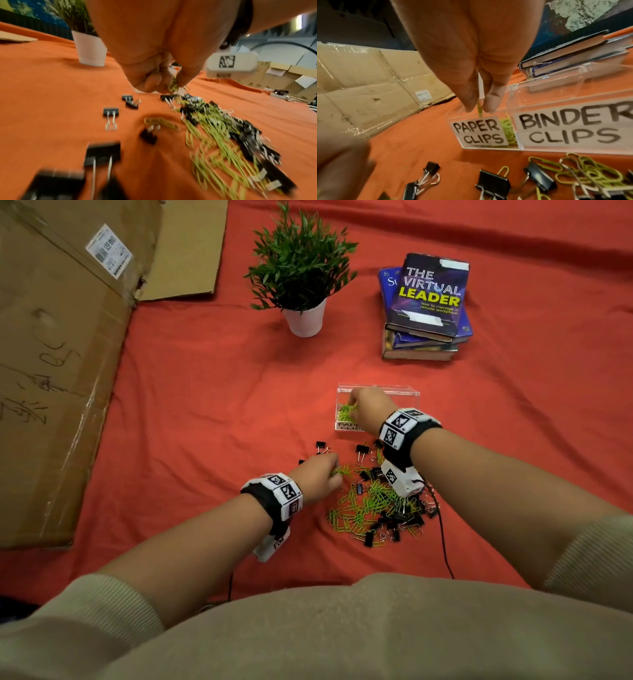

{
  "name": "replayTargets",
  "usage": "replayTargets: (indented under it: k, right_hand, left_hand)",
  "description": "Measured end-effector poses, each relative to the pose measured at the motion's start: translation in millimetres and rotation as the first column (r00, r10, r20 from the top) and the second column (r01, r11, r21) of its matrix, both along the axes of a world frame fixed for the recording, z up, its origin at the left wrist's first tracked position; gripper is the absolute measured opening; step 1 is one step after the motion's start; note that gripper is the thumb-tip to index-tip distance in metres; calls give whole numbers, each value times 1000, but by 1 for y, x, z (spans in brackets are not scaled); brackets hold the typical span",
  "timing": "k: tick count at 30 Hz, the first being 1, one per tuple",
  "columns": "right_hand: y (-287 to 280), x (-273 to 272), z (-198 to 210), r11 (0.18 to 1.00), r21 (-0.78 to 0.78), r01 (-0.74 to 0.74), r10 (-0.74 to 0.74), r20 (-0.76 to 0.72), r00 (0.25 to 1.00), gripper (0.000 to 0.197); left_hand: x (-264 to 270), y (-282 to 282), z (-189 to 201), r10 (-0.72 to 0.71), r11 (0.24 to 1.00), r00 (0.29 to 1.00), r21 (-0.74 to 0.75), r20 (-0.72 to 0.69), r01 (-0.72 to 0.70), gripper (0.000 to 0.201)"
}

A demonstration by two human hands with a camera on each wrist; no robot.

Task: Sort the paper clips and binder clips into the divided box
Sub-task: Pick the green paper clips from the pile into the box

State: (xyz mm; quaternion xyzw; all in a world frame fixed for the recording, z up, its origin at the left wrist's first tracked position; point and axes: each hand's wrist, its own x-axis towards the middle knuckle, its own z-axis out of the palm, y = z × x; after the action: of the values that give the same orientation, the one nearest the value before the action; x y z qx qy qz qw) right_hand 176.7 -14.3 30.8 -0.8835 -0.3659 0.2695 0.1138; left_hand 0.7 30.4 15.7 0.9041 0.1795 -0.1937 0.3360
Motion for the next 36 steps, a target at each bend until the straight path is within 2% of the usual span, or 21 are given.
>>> replayTargets:
  k: [2, 5, 8, 10, 12, 15, 18, 21, 24, 26, 28, 30, 32, 36]
  right_hand:
    - [-9, 1, 2, 995, 95, 28, -30, 21, 999, 28]
    - [-35, 3, 7, 958, 261, 122, -127, 0, 992, 21]
    - [-65, -3, 3, 955, 254, 154, -141, -67, 988, 16]
    - [-84, -15, -3, 982, 173, 79, -63, -95, 994, 15]
    - [-98, -32, -10, 995, 75, -68, 76, -116, 990, 15]
    - [-109, -58, -23, 965, 32, -262, 264, -109, 958, 23]
    - [-109, -74, -32, 928, -7, -373, 372, -53, 927, 35]
    - [-106, -77, -33, 910, -82, -405, 407, 6, 913, 36]
    - [-107, -70, -36, 937, -93, -336, 341, 39, 939, 31]
    - [-107, -66, -37, 952, -68, -300, 303, 48, 952, 28]
    - [-106, -67, -36, 948, -21, -318, 319, 49, 947, 28]
    - [-102, -73, -38, 916, 20, -400, 399, 52, 916, 31]
    - [-99, -79, -41, 884, -19, -467, 467, 65, 882, 30]
    - [-97, -86, -41, 848, -106, -519, 529, 119, 840, 18]
  left_hand:
    - [12, 7, 10, -12, 1000, 999, 26, 36, 11, 13]
    - [37, 17, 25, -27, 999, 996, 42, 90, 23, 10]
    - [69, 29, 38, -73, 993, 991, 101, 109, 62, 8]
    - [92, 35, 41, -118, 979, 989, 176, 86, 102, 10]
    - [111, 36, 41, -162, 957, 987, 246, 11, 154, 19]
    - [129, 29, 37, -218, 909, 972, 347, -82, 233, 25]
    - [136, 24, 29, -241, 880, 962, 389, -128, 272, 25]
    - [133, 27, 20, -229, 902, 970, 356, -86, 245, 27]
    - [116, 32, 21, -225, 917, 972, 354, 72, 186, 29]
    - [95, 31, 20, -220, 925, 961, 348, 168, 151, 23]
    - [71, 24, 13, -215, 941, 967, 294, 137, 167, 17]
    - [46, 15, 1, -252, 933, 967, 268, 15, 239, 18]
    - [24, 7, -12, -284, 906, 957, 311, -59, 288, 24]
    - [2, -5, -26, -229, 908, 971, 346, -63, 236, 30]
